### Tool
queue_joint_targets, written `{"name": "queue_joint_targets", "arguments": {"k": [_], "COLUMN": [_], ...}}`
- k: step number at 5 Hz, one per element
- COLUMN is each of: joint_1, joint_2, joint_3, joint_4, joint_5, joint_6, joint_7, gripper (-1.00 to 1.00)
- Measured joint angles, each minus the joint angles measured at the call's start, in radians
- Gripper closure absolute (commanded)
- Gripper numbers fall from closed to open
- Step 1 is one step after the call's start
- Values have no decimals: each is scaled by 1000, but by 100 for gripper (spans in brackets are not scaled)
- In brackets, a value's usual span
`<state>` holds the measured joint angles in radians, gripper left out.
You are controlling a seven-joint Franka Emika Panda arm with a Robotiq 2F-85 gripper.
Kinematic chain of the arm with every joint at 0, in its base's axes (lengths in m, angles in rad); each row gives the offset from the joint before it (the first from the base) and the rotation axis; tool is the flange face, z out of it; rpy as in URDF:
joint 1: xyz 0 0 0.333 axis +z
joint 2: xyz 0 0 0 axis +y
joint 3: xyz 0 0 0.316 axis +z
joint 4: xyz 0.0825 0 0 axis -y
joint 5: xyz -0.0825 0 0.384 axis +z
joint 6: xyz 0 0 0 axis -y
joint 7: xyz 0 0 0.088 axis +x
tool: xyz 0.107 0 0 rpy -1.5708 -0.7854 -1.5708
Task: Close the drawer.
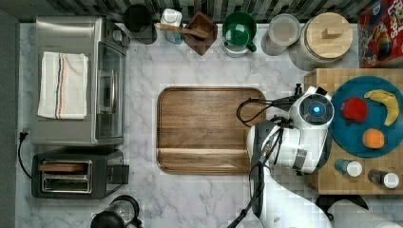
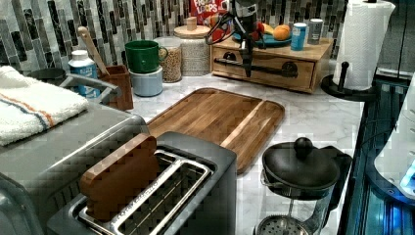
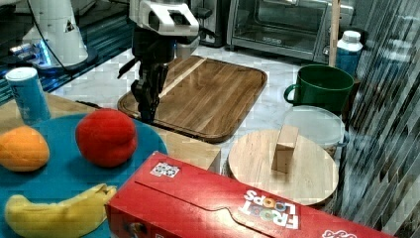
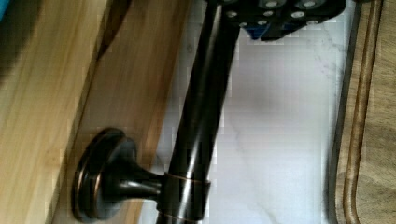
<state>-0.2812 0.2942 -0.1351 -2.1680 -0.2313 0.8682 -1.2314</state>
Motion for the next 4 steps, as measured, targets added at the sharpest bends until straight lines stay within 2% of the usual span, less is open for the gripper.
{"name": "queue_joint_targets", "arguments": {"k": [4], "joint_1": [8], "joint_2": [0], "joint_3": [-5], "joint_4": [0], "joint_5": [-6], "joint_6": [-2], "joint_7": [1], "gripper": [100]}}
